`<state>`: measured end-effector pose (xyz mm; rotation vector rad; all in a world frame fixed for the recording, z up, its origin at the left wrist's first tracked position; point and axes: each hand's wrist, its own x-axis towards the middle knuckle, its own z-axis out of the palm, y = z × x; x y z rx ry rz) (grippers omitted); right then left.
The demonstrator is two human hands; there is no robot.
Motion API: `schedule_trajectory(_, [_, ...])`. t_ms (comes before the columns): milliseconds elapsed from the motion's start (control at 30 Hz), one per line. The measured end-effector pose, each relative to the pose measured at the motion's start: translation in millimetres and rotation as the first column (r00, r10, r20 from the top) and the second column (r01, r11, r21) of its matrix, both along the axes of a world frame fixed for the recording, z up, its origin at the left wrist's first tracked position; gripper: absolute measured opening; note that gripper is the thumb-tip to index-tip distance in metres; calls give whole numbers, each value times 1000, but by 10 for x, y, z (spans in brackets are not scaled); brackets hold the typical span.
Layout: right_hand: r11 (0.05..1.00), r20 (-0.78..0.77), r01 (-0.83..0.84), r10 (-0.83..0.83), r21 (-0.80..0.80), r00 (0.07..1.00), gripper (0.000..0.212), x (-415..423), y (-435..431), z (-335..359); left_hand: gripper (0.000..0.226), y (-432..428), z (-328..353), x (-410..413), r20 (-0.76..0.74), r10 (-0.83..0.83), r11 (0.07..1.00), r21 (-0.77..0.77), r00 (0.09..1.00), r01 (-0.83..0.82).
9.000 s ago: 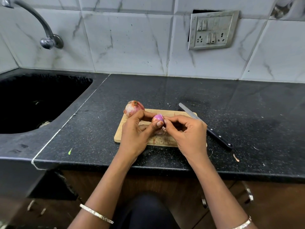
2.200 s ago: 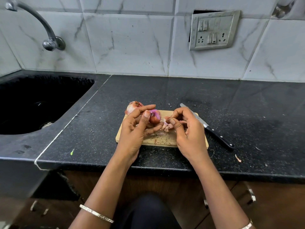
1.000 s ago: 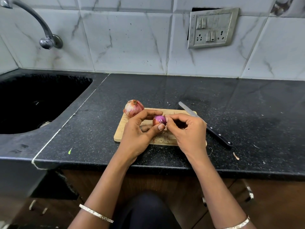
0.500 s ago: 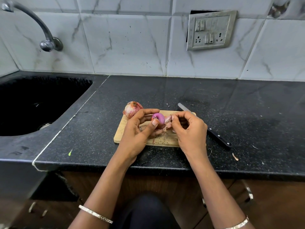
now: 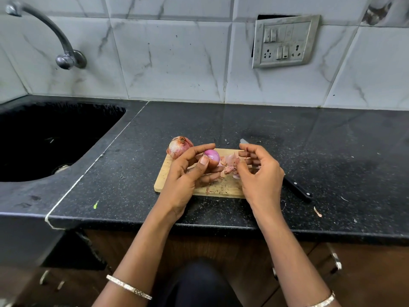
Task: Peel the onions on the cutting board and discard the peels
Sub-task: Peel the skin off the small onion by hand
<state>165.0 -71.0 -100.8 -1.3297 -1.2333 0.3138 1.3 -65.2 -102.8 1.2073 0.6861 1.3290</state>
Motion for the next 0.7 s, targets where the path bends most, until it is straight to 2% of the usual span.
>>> schedule_trajectory(133, [999,68,-9,7,37,998,5,-29,-37,21,39,7,-12,-15,38,24,999,-33,999,-23])
schedule_trajectory(300, [989,139,-64,46,131,989,17,-23,-38,20,41,11,-10,-8,49,31,999,-23,998,-30])
schedule_trajectory(433, [965,199,-192,155,181,968,8,-54,-47,15,37,3,-6,-6,-9,5,999,32,1000,-5])
schedule_trajectory(500, [952,200,-243,206,186,958,10,-50,-44,15,37,12,-25,-16,-44,1,999,43,999,1])
schedule_trajectory(600, [941,231,-291,248,174,941,17,-48,-43,4,49,41,-61,-34,-102,11,998,66,995,-5])
schedule_trajectory(700, [934,239,-323,283,150,929,16,-47,-17,-25,50,55,-91,-28,-170,38,994,112,985,-19])
